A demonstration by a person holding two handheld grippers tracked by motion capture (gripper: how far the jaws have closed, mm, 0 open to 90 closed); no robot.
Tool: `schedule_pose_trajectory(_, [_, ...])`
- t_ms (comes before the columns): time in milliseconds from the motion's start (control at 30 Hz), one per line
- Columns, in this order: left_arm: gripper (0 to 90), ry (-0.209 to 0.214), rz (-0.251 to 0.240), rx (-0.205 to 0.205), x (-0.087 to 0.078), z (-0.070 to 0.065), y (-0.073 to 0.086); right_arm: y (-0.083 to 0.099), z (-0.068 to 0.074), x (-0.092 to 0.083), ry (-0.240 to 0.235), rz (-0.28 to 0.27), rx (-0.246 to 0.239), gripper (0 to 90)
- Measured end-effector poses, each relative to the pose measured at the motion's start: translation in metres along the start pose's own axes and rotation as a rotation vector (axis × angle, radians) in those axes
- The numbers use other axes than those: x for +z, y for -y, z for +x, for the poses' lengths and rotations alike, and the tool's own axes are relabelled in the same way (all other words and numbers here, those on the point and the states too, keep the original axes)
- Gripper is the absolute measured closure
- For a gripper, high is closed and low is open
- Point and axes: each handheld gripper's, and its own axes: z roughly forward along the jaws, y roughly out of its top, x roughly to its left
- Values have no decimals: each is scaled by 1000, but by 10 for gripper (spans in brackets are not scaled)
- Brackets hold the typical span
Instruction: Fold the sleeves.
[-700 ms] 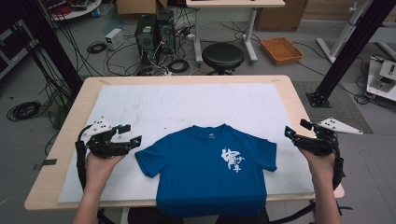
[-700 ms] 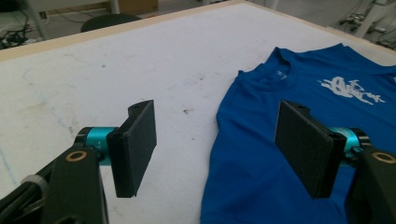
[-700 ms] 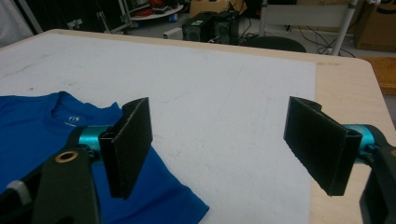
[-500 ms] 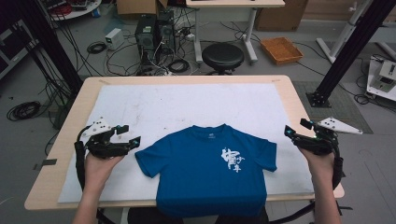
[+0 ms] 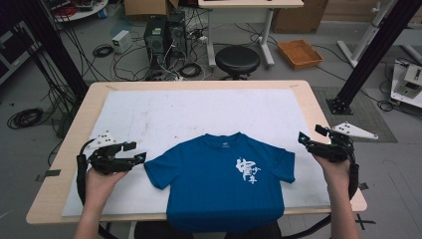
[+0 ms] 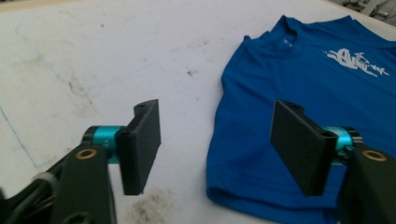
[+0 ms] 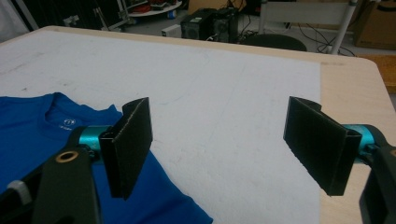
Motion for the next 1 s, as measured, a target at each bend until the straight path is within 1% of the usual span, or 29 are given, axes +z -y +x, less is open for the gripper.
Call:
schedule_pose_trajectory(33, [402,3,9,-22,0,1,2,0,1,1,3,2,6,238])
schedule_pose_trajectory(67, [427,12,20,-34,1,3,5,0,1,2,2,2,-2,238])
schedule_pose_trajectory(100, [427,23,31,-48,1,4,7,0,1,2,2,2,-2,238])
schedule_pose_trajectory(133, [471,24,46,-65,2,5,9,0,2,3,2,7,-2,240])
schedule_pose_trajectory(167, [484,37,70,-91,4,7,12,0,2,3,2,7,-2,241])
schedule_pose_trajectory(200, [495,37,70,-91,4,7,12,0,2,3,2,8,2,241])
schedule_pose_trajectory(233, [518,37,95,-115,8,7,15,0,2,3,3,9,2,241])
schedule_pose_trajectory(267, [530,37,95,-115,8,7,15,0,2,3,3,9,2,241])
schedule_pose_trajectory(333, [539,43,123,-135,13,6,17,0,2,3,4,10,4,243])
schedule_pose_trajectory(367, [544,43,123,-135,13,6,17,0,2,3,6,11,7,244])
schedule_pose_trajectory(433, [544,42,140,-148,17,6,19,0,1,3,7,10,13,245])
schedule_pose_trajectory(467, [551,44,158,-159,20,5,20,0,1,3,5,11,16,245])
schedule_pose_trajectory(533, [587,47,165,-162,22,5,21,0,1,3,6,12,16,246])
schedule_pose_trajectory(567, [618,54,182,-170,24,5,22,0,1,3,5,11,18,246])
schedule_pose_trajectory(600, [642,57,188,-171,25,5,22,0,1,3,6,11,18,246])
schedule_pose_trajectory(633, [690,57,188,-171,25,5,22,0,1,3,7,10,18,247])
schedule_pose_trajectory(667, [741,66,190,-168,25,5,22,0,1,3,5,10,17,247])
schedule_pose_trajectory(700, [782,81,189,-172,26,4,23,0,1,3,5,12,18,248])
schedule_pose_trajectory(733, [823,81,189,-172,26,4,23,0,1,3,5,13,17,248])
schedule_pose_trajectory(767, [869,112,188,-173,26,5,23,0,1,3,4,13,17,248])
schedule_pose_trajectory(800, [873,112,188,-173,26,5,23,1,2,4,5,14,19,249])
schedule_pose_trajectory(833, [877,146,169,-201,26,4,22,1,2,4,4,13,19,249])
schedule_pose_trajectory(900, [878,192,133,-234,24,3,20,0,2,3,1,12,21,249])
schedule_pose_trajectory(933, [878,192,133,-234,24,3,20,0,2,3,3,8,21,249])
schedule_pose_trajectory(967, [878,245,85,-261,22,-1,14,0,2,2,3,6,23,249])
schedule_pose_trajectory(1000, [878,270,68,-259,22,-4,9,-1,2,1,3,2,23,249])
